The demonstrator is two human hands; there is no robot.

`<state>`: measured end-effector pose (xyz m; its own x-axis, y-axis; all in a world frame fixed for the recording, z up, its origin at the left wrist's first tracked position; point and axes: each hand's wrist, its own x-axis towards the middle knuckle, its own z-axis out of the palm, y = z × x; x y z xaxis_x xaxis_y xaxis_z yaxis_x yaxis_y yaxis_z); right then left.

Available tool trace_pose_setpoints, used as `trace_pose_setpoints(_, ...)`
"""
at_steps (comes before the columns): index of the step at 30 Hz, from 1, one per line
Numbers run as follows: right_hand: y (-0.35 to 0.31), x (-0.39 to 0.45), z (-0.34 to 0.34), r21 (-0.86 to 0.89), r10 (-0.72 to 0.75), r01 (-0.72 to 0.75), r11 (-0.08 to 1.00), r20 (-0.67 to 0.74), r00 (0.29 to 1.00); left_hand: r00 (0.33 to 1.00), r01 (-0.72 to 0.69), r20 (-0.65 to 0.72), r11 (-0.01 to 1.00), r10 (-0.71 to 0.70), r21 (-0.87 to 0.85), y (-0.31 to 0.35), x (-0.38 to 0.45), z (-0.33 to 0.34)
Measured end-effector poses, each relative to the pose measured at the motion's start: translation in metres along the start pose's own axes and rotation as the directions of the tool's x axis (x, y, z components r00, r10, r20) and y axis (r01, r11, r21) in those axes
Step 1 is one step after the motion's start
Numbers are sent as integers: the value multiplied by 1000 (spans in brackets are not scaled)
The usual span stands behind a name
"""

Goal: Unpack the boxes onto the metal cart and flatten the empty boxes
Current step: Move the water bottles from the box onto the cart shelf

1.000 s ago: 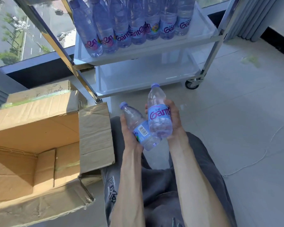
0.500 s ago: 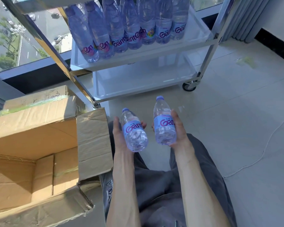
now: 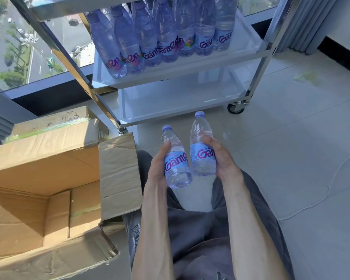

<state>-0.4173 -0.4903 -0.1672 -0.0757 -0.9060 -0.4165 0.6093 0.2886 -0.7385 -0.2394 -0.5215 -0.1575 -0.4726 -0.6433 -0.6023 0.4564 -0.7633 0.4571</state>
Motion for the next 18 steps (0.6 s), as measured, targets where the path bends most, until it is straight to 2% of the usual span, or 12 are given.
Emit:
trace_pose_setpoints(4, -17, -3, -5, -114, -82, 76, 991, -54, 995, 999, -51, 1, 992, 51, 116, 5, 10, 17)
trace_pose_setpoints(7, -40, -2, -4, -203, -100, 78, 976, -98, 990, 987, -144, -40, 959, 159, 243, 11, 17, 47)
trace_pose_setpoints(10, -75, 8, -7, -312, -204, 132, 941, -209, 957, 957, -257, -25, 881, 290, 397, 24, 28, 90)
trace_pose_setpoints(13, -117, 22, -12, -411, -349, 217, 885, -277, 895, 868, -385, -76, 763, 490, 518, 41, 47, 139)
trace_pose_setpoints(15, -151, 33, -20, -517, -452, 253, 818, -307, 837, 781, -481, -49, 650, 623, 588, 51, 68, 173)
trace_pose_setpoints(18, -200, 58, -35, -657, -561, 272, 703, -278, 780, 628, -514, -51, 462, 777, 723, 65, 103, 220)
